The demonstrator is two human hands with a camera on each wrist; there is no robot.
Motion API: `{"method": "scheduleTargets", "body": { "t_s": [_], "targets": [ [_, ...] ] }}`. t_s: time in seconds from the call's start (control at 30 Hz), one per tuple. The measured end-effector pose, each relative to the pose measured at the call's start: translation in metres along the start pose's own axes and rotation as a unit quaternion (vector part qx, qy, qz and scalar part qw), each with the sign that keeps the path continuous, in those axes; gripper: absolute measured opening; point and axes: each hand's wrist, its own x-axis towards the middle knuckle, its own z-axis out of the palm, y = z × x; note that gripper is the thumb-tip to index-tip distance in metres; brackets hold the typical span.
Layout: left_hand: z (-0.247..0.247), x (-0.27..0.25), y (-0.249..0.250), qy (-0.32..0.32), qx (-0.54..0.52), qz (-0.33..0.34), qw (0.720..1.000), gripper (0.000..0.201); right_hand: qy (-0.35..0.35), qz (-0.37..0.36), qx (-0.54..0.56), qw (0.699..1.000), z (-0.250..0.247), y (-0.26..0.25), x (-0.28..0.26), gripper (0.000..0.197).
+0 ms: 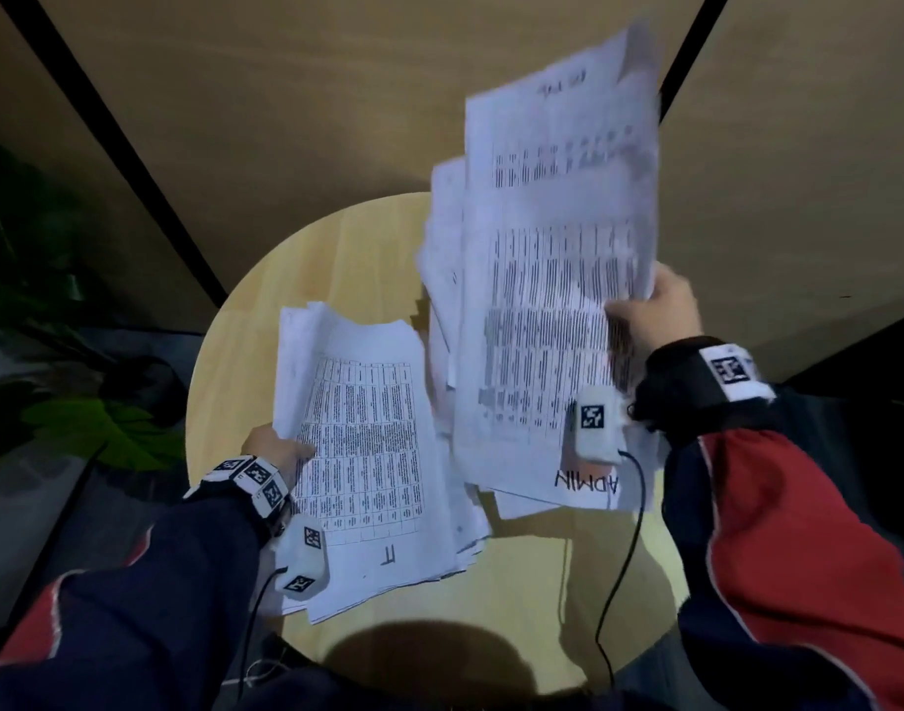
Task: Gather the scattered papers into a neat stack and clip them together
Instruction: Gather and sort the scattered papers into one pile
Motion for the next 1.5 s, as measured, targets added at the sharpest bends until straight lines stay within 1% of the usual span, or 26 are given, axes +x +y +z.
{"method": "scheduleTargets", "body": {
  "t_s": [0.07,0.13,0.17,0.27,0.33,0.37,0.43,0.5,0.53,0.57,0.63,0.67,0.73,0.8,0.87,0.93,0.97,1.03,1.07,1.13,1.2,1.27,1.3,1.37,1.47,1.5],
  "targets": [
    [-0.001,-0.004,0.002,-0.003,-0.022,0.000,1.000,0.047,-0.021,-0.021,0.102,0.994,-0.001,-0.018,-0.008,0.047],
    [-0.001,-0.012,0.004,-0.007,-0.055,0.009,0.998,0.051,-0.061,0.012,0.209,0.976,0.010,-0.021,-0.014,0.057],
    [0.000,-0.014,0.005,-0.011,-0.074,0.011,0.997,0.053,-0.076,0.036,0.222,0.971,0.021,-0.013,-0.014,0.060],
    [0.001,-0.014,0.008,-0.032,-0.145,0.002,0.989,0.057,-0.116,0.084,0.167,0.975,0.059,0.014,-0.017,0.059],
    [0.001,-0.008,0.005,-0.046,-0.174,-0.030,0.983,0.070,-0.136,0.122,0.186,0.966,0.089,0.030,-0.026,0.057],
    [0.001,-0.005,0.003,-0.050,-0.182,-0.048,0.981,0.078,-0.138,0.128,0.166,0.968,0.103,0.038,-0.031,0.054],
    [0.001,-0.001,0.001,-0.055,-0.205,-0.075,0.974,0.094,-0.154,0.144,0.070,0.975,0.127,0.049,-0.042,0.055],
    [0.004,0.012,-0.008,-0.063,-0.240,-0.071,0.966,0.112,-0.217,0.163,-0.044,0.961,0.147,0.064,-0.047,0.068],
    [0.005,0.015,-0.013,-0.074,-0.237,-0.056,0.967,0.115,-0.246,0.160,-0.100,0.951,0.156,0.068,-0.050,0.071],
    [0.006,0.019,-0.017,-0.088,-0.228,-0.042,0.969,0.108,-0.269,0.145,-0.152,0.940,0.165,0.075,-0.052,0.069],
    [0.006,0.010,-0.014,-0.103,-0.189,-0.021,0.976,0.072,-0.305,0.091,-0.247,0.915,0.180,0.082,-0.059,0.058],
    [0.007,0.007,-0.012,-0.094,-0.167,-0.001,0.981,0.062,-0.325,0.064,-0.266,0.905,0.185,0.084,-0.063,0.056],
    [0.010,0.007,-0.013,-0.058,-0.124,0.015,0.990,0.053,-0.338,0.065,-0.222,0.912,0.191,0.088,-0.068,0.071],
    [0.011,0.007,-0.011,-0.042,-0.116,0.023,0.992,0.049,-0.310,0.096,-0.128,0.937,0.187,0.089,-0.068,0.082],
    [0.007,0.006,-0.006,-0.060,-0.134,0.049,0.988,0.046,-0.261,0.134,-0.033,0.955,0.180,0.089,-0.063,0.095],
    [0.001,0.002,0.005,-0.097,-0.167,0.090,0.977,0.043,-0.204,0.176,0.075,0.960,0.165,0.080,-0.059,0.115],
    [-0.003,-0.002,0.013,-0.118,-0.179,0.111,0.971,0.040,-0.187,0.179,0.139,0.956,0.156,0.073,-0.058,0.113],
    [-0.010,-0.014,0.034,-0.147,-0.212,0.155,0.954,0.025,-0.189,0.160,0.231,0.941,0.132,0.050,-0.053,0.080],
    [-0.013,-0.020,0.047,-0.151,-0.228,0.174,0.946,0.018,-0.204,0.151,0.241,0.937,0.117,0.035,-0.050,0.064],
    [-0.020,-0.033,0.073,-0.126,-0.250,0.221,0.934,0.017,-0.177,0.111,0.259,0.943,0.091,0.008,-0.045,0.041],
    [-0.024,-0.047,0.097,-0.088,-0.271,0.272,0.919,0.019,-0.132,0.058,0.309,0.940,0.072,-0.013,-0.042,0.027],
    [-0.023,-0.059,0.112,-0.050,-0.305,0.312,0.898,0.012,-0.078,0.022,0.298,0.951,0.062,-0.020,-0.038,0.019],
    [-0.021,-0.067,0.116,-0.037,-0.331,0.322,0.886,0.019,-0.062,0.002,0.285,0.957,0.057,-0.021,-0.039,0.017],
    [-0.016,-0.078,0.118,-0.056,-0.367,0.336,0.866,0.038,-0.038,-0.001,0.288,0.957,0.049,-0.013,-0.040,0.022],
    [-0.004,-0.081,0.108,-0.092,-0.327,0.344,0.875,0.055,-0.028,0.012,0.289,0.957,0.044,0.006,-0.048,0.028],
    [0.000,-0.080,0.105,-0.097,-0.314,0.349,0.878,0.049,-0.032,0.009,0.281,0.959,0.043,0.011,-0.052,0.028]
  ]
}}
